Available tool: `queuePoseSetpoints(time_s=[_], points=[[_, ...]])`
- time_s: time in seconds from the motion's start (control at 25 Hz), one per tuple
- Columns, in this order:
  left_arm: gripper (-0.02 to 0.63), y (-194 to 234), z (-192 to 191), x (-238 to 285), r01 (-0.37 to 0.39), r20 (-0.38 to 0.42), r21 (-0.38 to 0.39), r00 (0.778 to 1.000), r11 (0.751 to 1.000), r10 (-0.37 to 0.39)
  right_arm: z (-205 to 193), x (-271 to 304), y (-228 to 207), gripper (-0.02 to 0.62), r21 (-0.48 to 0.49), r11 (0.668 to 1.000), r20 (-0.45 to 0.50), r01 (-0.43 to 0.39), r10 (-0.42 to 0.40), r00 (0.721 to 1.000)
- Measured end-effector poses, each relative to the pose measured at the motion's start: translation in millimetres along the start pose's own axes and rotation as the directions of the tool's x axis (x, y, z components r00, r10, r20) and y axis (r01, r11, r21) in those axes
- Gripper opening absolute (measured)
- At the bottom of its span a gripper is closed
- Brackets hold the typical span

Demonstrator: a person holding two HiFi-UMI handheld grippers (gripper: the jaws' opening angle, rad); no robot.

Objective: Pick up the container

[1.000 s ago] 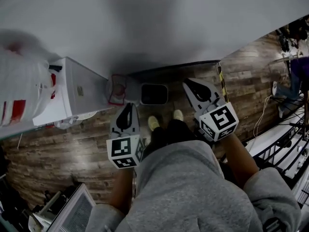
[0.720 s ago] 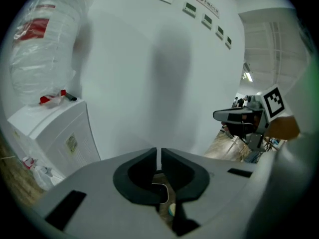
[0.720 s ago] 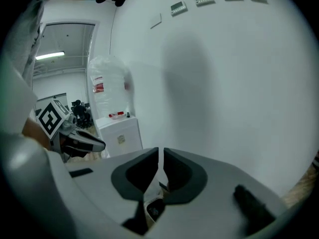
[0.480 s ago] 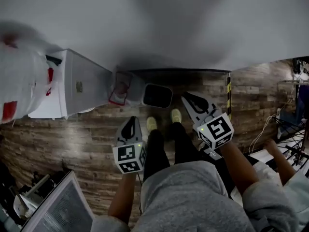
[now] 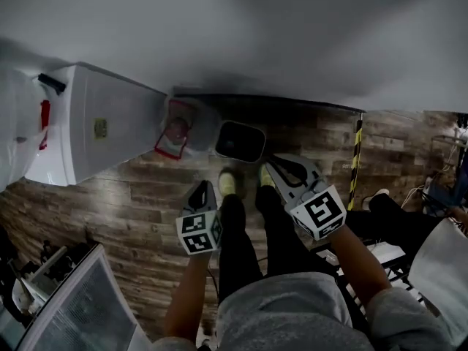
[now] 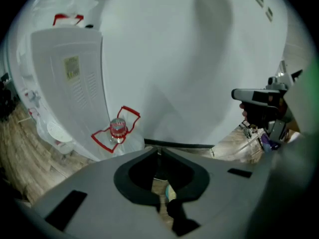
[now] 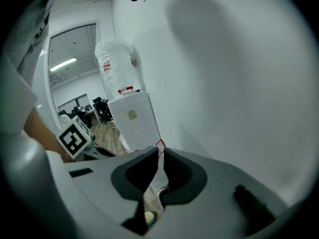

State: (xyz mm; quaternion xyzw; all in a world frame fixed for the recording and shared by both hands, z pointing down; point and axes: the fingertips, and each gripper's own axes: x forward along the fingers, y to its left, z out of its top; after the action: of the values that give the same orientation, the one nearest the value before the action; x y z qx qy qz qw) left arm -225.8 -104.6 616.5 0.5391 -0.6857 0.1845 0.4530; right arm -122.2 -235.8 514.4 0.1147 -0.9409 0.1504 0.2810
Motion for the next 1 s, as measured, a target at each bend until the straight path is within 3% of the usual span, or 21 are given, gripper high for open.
queuePoseSetpoints(time_s=[0.16,0.32,0.64,0.8,1.0], points=[[0.021,4,-34,51,0.020,-0.060,-0.083,0.998,0.996,-0.025,-43,24,-5,0.034,0.022,0.999,-0.043,-0.042,0.043,0.998],[0.021,26,-61,101,-0.015,-0.103,-0.108,0.995,0.994,0.003,-80,60,-4,0.035,0.029,0.996,-0.093,-0.081,0.083,0.992],[0.023,44,-97,149,-0.065,-0.136,-0.143,0.990,0.988,0.045,-118,84,14,0.035,0.050,0.982,-0.082,-0.181,0.185,0.979],[0.124,55,-115,173,-0.087,-0.144,-0.156,0.988,0.984,0.064,-143,96,9,0.035,0.080,0.976,-0.072,-0.204,0.210,0.975],[0.144,63,-143,227,-0.086,-0.160,-0.168,0.985,0.982,0.059,-184,109,-12,0.035,0.084,0.981,-0.103,-0.175,0.184,0.978]])
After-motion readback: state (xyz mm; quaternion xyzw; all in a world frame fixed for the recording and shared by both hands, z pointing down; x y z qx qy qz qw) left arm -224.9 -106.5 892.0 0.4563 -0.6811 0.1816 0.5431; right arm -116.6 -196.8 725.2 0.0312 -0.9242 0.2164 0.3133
